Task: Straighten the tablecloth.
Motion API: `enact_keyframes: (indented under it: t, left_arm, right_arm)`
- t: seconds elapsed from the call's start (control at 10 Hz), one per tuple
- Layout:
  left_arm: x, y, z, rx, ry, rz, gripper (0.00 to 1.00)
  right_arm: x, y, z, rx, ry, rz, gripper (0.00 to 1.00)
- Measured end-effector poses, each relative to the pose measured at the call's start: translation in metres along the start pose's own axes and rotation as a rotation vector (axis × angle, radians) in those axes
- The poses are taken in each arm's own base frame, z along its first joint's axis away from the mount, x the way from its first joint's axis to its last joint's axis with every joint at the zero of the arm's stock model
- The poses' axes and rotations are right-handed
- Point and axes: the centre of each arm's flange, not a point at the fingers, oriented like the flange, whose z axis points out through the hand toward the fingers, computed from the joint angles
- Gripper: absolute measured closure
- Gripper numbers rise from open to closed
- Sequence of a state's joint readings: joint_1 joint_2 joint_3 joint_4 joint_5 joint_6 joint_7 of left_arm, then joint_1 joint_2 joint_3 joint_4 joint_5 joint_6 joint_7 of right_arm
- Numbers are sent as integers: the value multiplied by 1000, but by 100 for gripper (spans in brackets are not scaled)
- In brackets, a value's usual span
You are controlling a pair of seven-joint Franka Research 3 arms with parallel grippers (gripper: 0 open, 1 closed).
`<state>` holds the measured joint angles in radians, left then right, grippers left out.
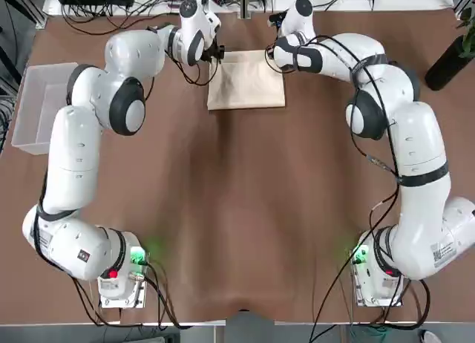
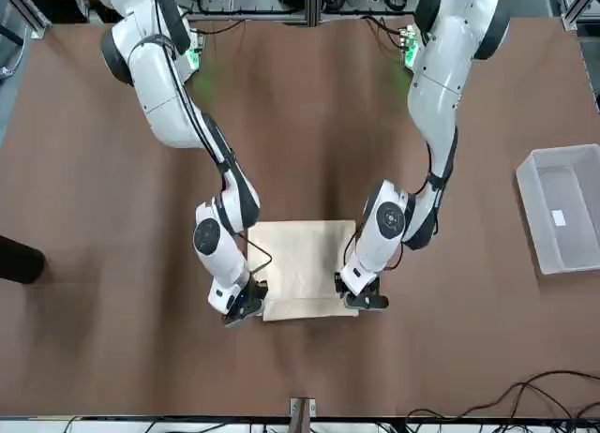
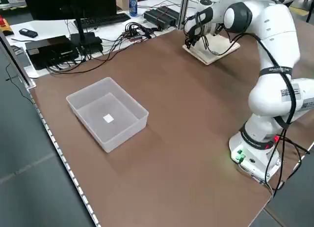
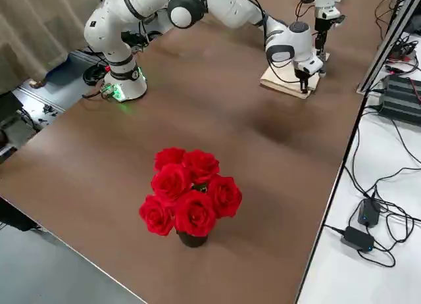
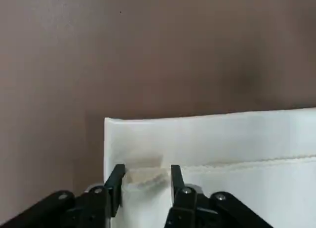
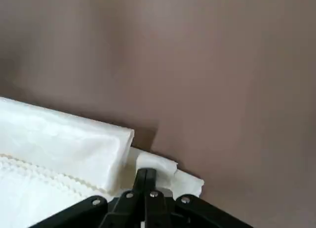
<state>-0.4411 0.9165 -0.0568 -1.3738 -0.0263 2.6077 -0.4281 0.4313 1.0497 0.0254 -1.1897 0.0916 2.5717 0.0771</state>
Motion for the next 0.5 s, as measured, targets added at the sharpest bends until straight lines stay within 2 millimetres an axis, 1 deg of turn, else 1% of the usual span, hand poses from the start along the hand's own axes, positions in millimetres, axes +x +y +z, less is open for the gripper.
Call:
enact_keyframes:
  t: [0.2,0.3,0.5]
  left_arm:
    - [1,1,-1,-1,3,-2,90]
    - [2,2,-3,-3,6,-2,96]
    - [4,3,-5,-6,12,-1,97]
  right_arm:
    - [0,0,0,0,0,0,99]
    - [0,0,0,0,0,1,99]
    - [0,0,0,0,0,1,99]
